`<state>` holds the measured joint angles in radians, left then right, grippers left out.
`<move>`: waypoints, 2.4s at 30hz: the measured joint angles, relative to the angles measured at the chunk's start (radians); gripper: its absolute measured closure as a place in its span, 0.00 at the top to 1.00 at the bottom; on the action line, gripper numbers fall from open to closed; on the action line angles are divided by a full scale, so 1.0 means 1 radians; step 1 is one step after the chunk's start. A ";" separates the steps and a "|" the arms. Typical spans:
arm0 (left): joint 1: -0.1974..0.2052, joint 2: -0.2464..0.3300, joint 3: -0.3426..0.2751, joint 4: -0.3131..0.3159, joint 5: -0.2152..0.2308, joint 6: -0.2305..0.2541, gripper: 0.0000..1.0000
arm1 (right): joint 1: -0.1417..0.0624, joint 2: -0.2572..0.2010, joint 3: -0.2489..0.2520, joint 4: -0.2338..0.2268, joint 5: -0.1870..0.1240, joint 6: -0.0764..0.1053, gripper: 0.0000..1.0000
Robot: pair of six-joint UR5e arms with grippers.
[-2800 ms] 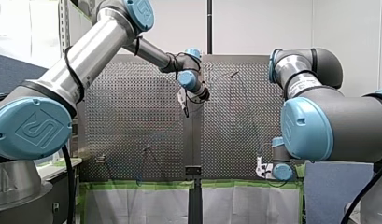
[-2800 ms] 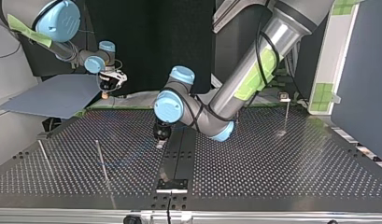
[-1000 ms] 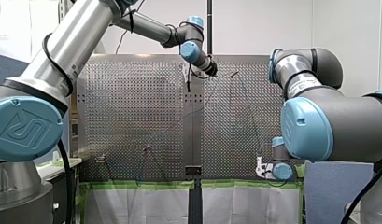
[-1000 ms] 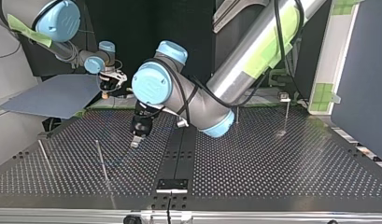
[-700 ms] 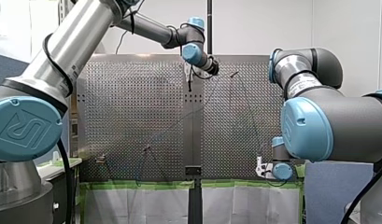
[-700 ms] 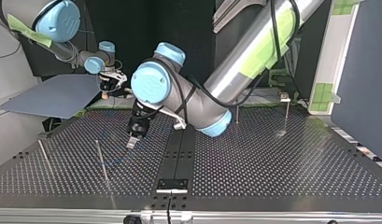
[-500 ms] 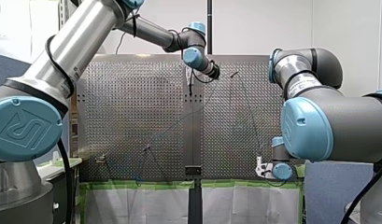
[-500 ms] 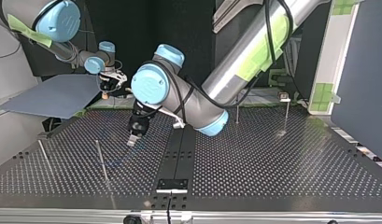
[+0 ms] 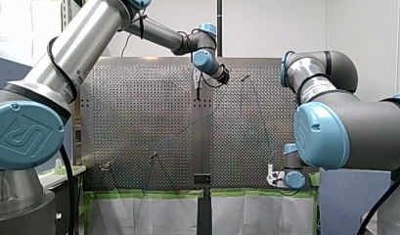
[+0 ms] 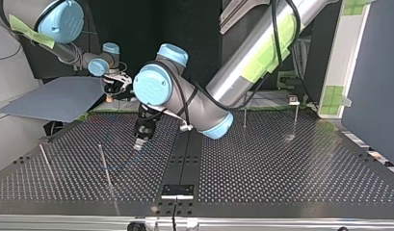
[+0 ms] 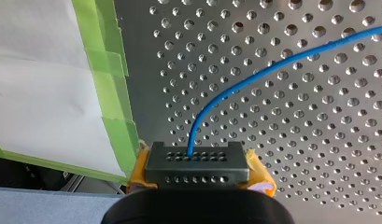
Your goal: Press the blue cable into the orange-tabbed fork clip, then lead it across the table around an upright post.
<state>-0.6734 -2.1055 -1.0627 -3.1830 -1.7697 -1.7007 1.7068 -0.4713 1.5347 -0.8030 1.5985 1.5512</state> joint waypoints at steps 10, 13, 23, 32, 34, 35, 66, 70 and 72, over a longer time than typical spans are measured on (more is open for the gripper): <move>-0.001 0.000 0.000 -0.011 -0.028 0.013 1.00 | 0.001 0.000 0.000 0.001 0.000 0.000 0.00; -0.001 0.000 0.000 -0.011 -0.029 0.014 1.00 | 0.001 0.000 0.000 0.000 0.000 0.000 0.00; -0.003 0.000 0.000 -0.008 -0.030 0.016 1.00 | -0.001 0.000 -0.001 0.001 0.000 0.000 0.00; -0.003 0.001 0.000 -0.008 -0.031 0.016 1.00 | -0.002 0.000 -0.001 0.001 0.000 0.000 0.00; -0.003 0.006 0.000 -0.006 -0.034 0.014 1.00 | -0.002 0.000 -0.001 0.001 -0.002 0.000 0.00; -0.003 0.010 0.000 -0.003 -0.038 0.012 1.00 | -0.002 0.000 -0.001 0.001 -0.002 0.000 0.00; 0.003 0.274 -0.211 0.136 -0.079 -0.206 1.00 | -0.002 0.000 -0.004 0.007 -0.010 0.008 0.00; 0.011 0.310 -0.247 0.172 -0.088 -0.242 1.00 | 0.000 0.000 -0.006 0.007 -0.011 0.008 0.00; 0.014 0.325 -0.265 0.189 -0.098 -0.260 1.00 | 0.002 0.000 -0.006 0.008 -0.012 0.008 0.00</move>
<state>-0.6596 -1.7802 -1.3272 -2.9938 -1.8675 -1.9604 1.7083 -0.4715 1.5287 -0.7951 1.5867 1.5589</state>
